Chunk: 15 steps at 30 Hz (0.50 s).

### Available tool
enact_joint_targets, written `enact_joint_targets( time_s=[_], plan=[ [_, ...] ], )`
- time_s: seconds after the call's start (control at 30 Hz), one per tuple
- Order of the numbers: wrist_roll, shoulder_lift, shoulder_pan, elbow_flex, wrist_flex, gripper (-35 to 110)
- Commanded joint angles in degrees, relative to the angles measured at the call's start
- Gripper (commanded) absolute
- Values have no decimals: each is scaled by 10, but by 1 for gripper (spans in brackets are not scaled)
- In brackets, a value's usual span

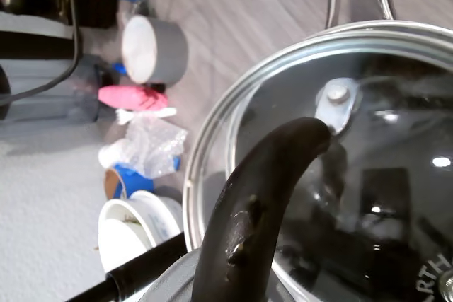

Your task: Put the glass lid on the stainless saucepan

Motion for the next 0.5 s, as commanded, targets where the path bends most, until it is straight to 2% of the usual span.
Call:
enact_joint_targets(
  time_s=[0.0,0.27,0.47],
  plan=[
    [-15,8,-13,-7,-20,0],
    [-76,27,-32,83,-84,0],
    [-102,22,-33,89,-94,0]
  ],
)
